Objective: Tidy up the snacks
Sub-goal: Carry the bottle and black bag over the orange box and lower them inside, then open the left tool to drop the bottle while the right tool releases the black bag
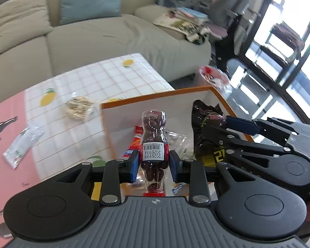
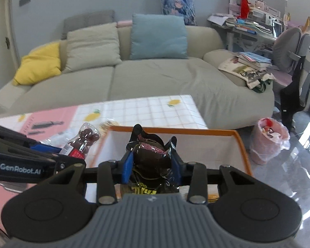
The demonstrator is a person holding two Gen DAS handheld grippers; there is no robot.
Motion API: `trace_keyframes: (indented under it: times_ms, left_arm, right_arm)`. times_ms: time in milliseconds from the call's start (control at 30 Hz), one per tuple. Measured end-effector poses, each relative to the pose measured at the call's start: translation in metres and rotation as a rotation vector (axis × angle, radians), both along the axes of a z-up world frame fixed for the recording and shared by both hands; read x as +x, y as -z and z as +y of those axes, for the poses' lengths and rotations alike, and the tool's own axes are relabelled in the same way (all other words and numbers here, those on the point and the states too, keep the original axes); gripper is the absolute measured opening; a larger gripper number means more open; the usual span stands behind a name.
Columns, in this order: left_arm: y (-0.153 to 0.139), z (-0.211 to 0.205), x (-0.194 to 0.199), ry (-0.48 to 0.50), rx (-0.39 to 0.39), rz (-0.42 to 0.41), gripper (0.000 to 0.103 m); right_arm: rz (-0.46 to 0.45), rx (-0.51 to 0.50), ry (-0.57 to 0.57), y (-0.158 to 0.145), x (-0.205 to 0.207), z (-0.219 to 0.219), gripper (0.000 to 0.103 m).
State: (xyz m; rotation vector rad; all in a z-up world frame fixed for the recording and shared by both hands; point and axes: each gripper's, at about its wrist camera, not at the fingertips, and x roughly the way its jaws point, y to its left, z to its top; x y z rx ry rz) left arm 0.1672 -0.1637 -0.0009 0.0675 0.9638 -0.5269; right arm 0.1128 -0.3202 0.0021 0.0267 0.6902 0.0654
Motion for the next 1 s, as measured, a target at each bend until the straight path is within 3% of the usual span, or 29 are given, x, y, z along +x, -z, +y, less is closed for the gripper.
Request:
trace_keyframes:
  times_ms: [433,700,1000]
  left_arm:
    - [0.042,-0.061,0.038,0.133,0.117,0.056,0.033]
    - [0.062,-0.077,0.055,0.161,0.172,0.067,0.033]
    - [0.086,-0.086,0.078,0.155,0.199,0.120,0.033]
  right_arm:
    - [0.157,-0.157,-0.075,0.047,0.052,-0.044,0.038]
    - [0.211,-0.220,-0.124,0.071,0.080,-0.049,0.038]
    - [0.280,-0.222,-0.146,0.093,0.100,-0.051,0.038]
